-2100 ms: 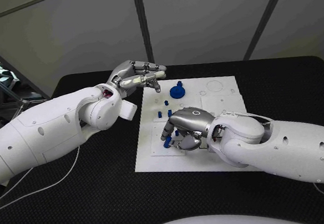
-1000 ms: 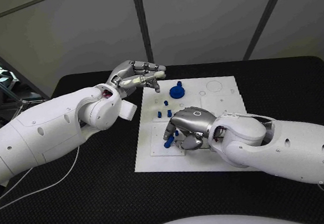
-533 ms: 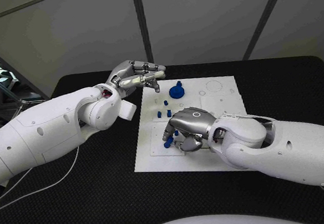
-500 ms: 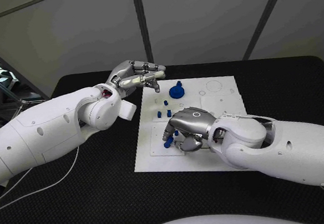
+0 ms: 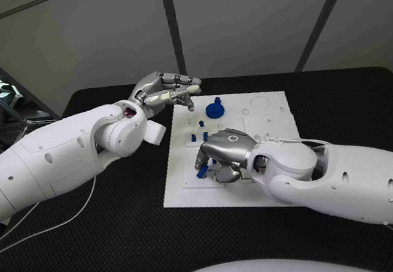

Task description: Assemble the parts on the task board

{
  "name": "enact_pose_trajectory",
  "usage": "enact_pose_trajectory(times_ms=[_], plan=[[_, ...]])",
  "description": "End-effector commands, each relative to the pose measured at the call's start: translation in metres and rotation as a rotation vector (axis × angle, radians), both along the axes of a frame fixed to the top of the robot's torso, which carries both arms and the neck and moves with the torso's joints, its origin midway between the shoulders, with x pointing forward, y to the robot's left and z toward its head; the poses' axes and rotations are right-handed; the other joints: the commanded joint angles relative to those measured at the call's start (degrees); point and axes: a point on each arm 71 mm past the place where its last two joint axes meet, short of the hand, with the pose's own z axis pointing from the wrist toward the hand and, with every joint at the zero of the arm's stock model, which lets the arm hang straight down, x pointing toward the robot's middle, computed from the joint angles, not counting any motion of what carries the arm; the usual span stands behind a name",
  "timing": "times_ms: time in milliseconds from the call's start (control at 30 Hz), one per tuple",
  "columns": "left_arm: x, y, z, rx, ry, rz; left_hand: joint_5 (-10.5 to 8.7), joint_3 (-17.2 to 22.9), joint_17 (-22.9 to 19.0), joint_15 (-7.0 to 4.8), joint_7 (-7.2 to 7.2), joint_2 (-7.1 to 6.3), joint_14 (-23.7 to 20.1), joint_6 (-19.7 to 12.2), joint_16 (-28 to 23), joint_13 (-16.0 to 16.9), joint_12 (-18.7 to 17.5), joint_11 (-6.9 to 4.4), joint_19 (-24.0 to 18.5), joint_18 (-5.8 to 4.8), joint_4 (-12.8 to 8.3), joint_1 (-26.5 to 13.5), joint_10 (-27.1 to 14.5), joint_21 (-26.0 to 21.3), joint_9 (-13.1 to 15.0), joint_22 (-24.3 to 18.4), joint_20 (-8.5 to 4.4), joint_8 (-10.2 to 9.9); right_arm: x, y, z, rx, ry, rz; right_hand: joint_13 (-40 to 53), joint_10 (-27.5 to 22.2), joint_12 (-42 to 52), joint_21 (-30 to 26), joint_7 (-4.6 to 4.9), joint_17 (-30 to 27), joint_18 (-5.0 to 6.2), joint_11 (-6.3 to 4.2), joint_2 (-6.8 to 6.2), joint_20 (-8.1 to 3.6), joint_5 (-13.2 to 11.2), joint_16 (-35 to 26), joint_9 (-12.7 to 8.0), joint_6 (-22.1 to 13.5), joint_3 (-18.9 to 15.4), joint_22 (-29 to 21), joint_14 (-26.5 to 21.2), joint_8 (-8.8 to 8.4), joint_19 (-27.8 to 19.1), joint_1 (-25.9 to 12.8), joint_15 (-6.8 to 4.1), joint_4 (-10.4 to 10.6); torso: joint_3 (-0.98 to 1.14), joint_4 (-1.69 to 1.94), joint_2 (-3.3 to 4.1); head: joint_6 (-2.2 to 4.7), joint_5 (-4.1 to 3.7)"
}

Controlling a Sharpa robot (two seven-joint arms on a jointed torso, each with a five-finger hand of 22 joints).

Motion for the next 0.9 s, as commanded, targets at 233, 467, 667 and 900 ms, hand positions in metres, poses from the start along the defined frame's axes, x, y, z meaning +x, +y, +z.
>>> enact_pose_trajectory(times_ms=[233,467,667,900], plan=[[-0.0002,-0.0007,0.0019,-0.012,-0.006,-0.009,-0.26,-0.21,-0.07,0.13,0.15,0.05,0.17,-0.07,-0.21,0.1,-0.39,0.3,0.42,-0.75,0.13,-0.21,0.12,-0.37,0.07,-0.08,-0.03,-0.34,-0.0012,0.0011,-0.0024,-0.07,-0.044,-0.02,0.01,0.25,-0.19,-0.18,0.32,-0.1,-0.45,0.18,-0.29,0.13,-0.39,-0.02,0.04,0.11,-0.15,-0.06,-0.41,-0.13,-0.28,-0.47,-0.09,0.25,0.05,-0.04,-0.02,-0.03,0.01],[0.0,-0.0008,0.0018,-0.012,-0.006,-0.009,-0.26,-0.21,-0.07,0.13,0.15,0.05,0.17,-0.07,-0.21,0.1,-0.39,0.3,0.42,-0.75,0.13,-0.21,0.12,-0.37,0.07,-0.08,-0.03,-0.34,-0.0044,0.0009,0.0018,-0.036,-0.069,-0.005,0.04,0.42,-0.18,-0.07,0.22,0.0,-0.49,0.1,-0.21,0.12,-0.37,0.08,0.07,0.26,-0.11,0.13,-0.4,-0.06,-0.19,-0.45,-0.13,0.26,0.05,-0.11,-0.01,0.05,0.03],[0.0001,-0.0012,0.0018,-0.012,-0.006,-0.01,-0.26,-0.21,-0.07,0.13,0.15,0.05,0.17,-0.07,-0.21,0.1,-0.39,0.3,0.42,-0.75,0.13,-0.21,0.12,-0.37,0.07,-0.08,-0.03,-0.34,-0.0064,0.0014,0.0038,-0.024,-0.081,0.003,0.06,0.54,-0.17,-0.03,0.17,0.08,-0.5,0.05,-0.2,0.11,-0.35,0.16,0.1,0.38,-0.11,0.21,-0.39,-0.01,-0.14,-0.43,-0.17,0.25,0.06,-0.06,-0.02,0.04,-0.02],[0.0001,-0.0007,0.0017,-0.012,-0.006,-0.009,-0.26,-0.21,-0.07,0.13,0.15,0.05,0.17,-0.07,-0.21,0.1,-0.39,0.3,0.42,-0.75,0.13,-0.21,0.12,-0.37,0.07,-0.08,-0.03,-0.34,-0.0059,-0.0002,0.0025,-0.053,-0.086,-0.007,0.08,0.66,-0.26,-0.1,0.11,-0.15,-0.47,0.02,-0.44,0.08,-0.49,0.01,0.15,0.63,-0.32,0.09,-0.44,0.05,-0.23,-0.73,-0.21,0.34,0.0,-0.01,-0.03,0.04,-0.05]])
